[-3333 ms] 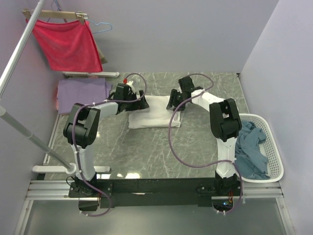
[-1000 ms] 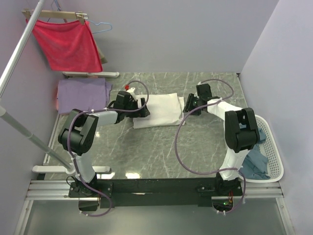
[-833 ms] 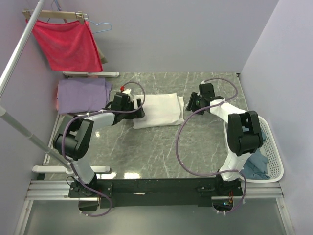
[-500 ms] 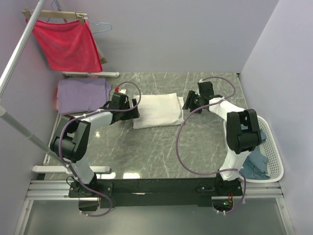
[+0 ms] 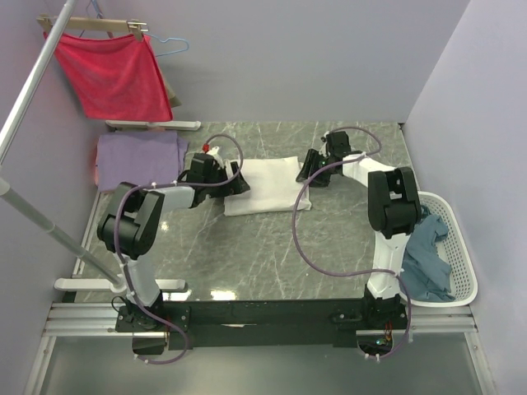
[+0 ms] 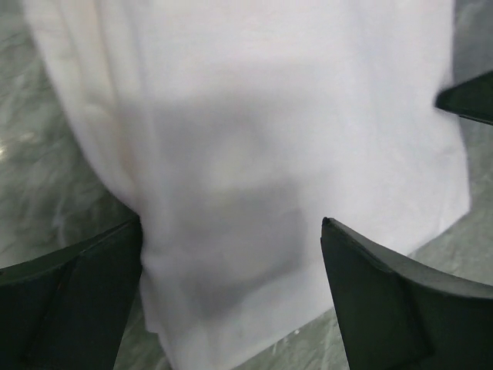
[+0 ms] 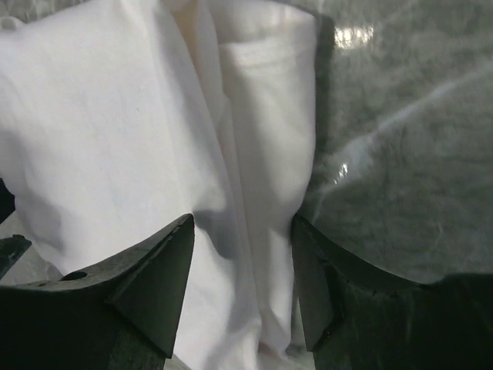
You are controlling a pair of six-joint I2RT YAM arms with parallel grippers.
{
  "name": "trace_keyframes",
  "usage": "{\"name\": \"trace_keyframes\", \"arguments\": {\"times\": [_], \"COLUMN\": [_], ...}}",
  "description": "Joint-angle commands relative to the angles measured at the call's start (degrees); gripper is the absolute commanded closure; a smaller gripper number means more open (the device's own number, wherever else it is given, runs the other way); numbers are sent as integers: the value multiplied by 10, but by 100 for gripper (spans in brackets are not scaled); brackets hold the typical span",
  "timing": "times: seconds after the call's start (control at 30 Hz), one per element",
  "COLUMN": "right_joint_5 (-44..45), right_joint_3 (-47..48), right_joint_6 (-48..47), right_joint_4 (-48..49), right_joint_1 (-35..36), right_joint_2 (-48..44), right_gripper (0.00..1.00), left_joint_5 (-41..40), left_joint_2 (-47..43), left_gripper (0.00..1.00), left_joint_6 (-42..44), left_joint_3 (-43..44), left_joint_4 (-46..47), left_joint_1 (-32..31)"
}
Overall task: Fold and stack the t-shirts
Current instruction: Put the neatly folded tshirt into the corner of the board with the left arm
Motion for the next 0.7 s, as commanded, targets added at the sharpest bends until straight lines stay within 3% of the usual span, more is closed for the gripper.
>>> {"name": "trace_keyframes", "arguments": {"times": [0.0, 0.27, 0.33, 0.37, 0.43, 0.53, 0.67], "right_joint_5": [-29, -36, -36, -36, -37, -32, 2], "right_joint_3": [26, 48, 47, 46, 40, 29, 7], "right_joint_6": [-8, -17, -17, -17, -16, -16, -16], "right_joint_4": [-20, -34, -33, -33, -29, -23, -9], "right_joint_1": [8, 32, 34, 33, 33, 33, 33], "right_joint_2": [35, 66, 69, 70, 68, 60, 20], "right_gripper": [39, 38, 38, 39, 38, 39, 39], "left_joint_5": [89, 166, 179, 179, 174, 163, 79], "left_joint_2": [66, 125, 138, 141, 150, 147, 93], "left_gripper": [1, 1, 17, 60, 99, 99, 99], "left_joint_6": [-23, -53, -59, -63, -66, -56, -2], "left_joint_3": [9, 32, 42, 55, 80, 107, 141], "left_joint_4": [15, 88, 98, 97, 88, 60, -21], "left_joint_1": [-2, -9, -9, -9, -9, -9, -7]}}
